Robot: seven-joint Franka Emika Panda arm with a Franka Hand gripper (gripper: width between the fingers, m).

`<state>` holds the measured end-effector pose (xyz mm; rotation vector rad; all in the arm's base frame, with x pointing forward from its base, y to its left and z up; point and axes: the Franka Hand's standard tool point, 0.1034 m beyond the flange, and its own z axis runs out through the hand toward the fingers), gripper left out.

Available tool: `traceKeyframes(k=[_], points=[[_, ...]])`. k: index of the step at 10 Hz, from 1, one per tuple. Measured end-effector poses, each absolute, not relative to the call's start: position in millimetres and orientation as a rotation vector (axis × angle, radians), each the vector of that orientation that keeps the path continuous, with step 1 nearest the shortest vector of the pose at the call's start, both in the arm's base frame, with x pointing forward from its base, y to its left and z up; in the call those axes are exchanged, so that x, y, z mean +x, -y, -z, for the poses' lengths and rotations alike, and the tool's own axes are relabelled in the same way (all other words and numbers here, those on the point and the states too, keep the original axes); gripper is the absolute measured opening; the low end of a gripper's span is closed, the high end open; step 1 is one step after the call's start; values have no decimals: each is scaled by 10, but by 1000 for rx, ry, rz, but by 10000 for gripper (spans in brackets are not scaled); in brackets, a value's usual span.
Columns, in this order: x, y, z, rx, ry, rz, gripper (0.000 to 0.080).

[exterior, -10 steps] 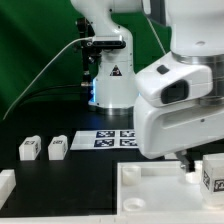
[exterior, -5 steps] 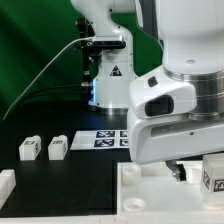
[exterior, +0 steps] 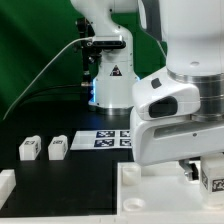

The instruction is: Assemble one leg

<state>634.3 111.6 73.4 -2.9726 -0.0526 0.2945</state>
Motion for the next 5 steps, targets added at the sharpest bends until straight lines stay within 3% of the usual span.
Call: traceKeyframes(k=[1, 3, 5], points=[[6342, -1119, -734, -2976, 2, -299, 291], [6342, -1125, -734, -2976, -44, -302, 291], [6349, -1158, -720, -2969, -442, -302, 291]])
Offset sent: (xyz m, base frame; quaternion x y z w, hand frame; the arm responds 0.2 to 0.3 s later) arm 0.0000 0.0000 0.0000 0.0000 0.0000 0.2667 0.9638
